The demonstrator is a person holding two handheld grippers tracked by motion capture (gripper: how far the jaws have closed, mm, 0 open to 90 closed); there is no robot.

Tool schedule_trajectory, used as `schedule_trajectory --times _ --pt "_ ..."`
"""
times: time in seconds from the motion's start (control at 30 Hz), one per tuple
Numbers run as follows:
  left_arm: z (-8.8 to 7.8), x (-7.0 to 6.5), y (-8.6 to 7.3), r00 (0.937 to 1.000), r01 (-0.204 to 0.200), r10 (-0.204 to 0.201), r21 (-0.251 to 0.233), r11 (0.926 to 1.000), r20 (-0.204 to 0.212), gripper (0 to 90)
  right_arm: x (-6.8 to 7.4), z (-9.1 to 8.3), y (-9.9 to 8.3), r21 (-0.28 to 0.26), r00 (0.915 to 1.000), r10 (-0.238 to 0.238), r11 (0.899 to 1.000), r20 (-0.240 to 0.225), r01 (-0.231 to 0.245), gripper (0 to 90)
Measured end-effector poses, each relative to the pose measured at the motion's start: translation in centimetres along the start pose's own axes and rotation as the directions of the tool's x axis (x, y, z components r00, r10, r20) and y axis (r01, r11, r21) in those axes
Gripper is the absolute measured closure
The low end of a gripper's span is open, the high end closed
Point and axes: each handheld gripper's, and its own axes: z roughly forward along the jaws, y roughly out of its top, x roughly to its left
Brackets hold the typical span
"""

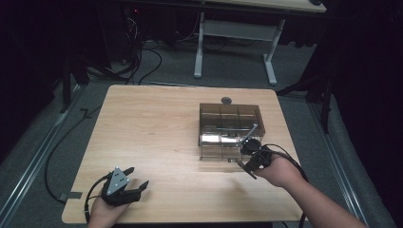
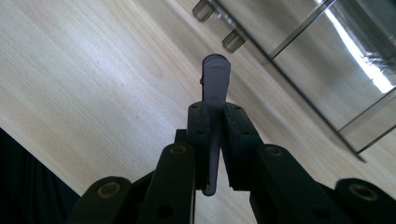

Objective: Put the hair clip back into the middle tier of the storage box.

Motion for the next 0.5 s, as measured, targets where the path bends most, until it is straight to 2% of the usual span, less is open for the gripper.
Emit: schedule_trajectory --times 0.1,0.17,0.3,0.5 --pt "0.0 0.0 0.0 1.0000 0.001 -0.001 0.001 1.0000 0.001 26.7 -0.1 -0.4 0.5 -0.007 1.0000 0.002 1.000 -0.003 -0.002 82.3" --pt "0.0 0.0 0.0 1.0000 0.000 0.000 0.002 1.0000 0.002 26.7 -0.5 -0.4 0.9 -0.023 0.9992 -0.041 0.999 0.000 0.041 82.3" --pt "0.0 0.0 0.0 1.0000 0.000 0.000 0.001 1.0000 0.002 26.7 -0.6 -0.5 1.7 -0.020 0.9997 -0.025 0.999 -0.004 0.025 82.3" --pt "0.0 0.0 0.0 1.0000 -0.001 0.001 0.001 1.0000 0.005 26.7 -0.8 -0.8 2.8 -0.028 0.9990 -0.044 0.999 0.004 0.044 82.3"
